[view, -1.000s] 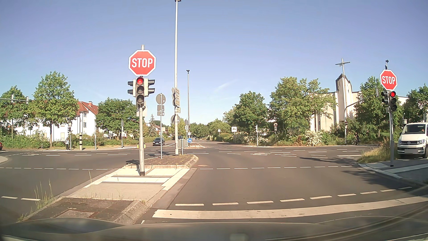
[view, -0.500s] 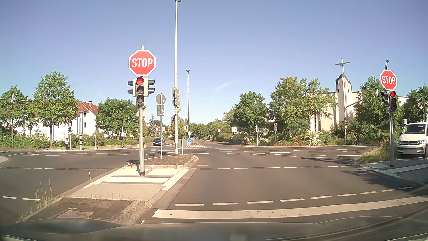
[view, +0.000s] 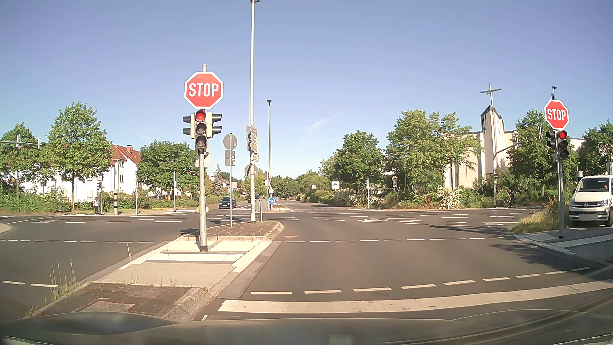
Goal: Follow the waypoints while adhering to traffic rules and regulations
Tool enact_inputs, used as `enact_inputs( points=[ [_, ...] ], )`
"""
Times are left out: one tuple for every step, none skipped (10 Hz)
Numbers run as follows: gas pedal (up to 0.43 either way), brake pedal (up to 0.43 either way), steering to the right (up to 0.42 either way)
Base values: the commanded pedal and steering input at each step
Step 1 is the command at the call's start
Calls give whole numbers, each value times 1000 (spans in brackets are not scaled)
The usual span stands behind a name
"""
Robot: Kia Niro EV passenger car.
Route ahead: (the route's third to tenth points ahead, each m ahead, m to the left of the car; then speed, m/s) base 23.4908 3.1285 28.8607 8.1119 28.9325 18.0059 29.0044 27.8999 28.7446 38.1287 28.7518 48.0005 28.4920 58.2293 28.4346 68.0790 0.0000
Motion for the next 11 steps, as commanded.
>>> enact_inputs(
  points=[
    [0,305,12],
    [0,305,12],
    [0,305,12],
    [0,305,12],
    [0,305,12],
    [0,305,12],
    [0,305,12],
    [0,305,12],
    [0,305,12],
    [0,305,12],
    [0,299,12]
  ],
)
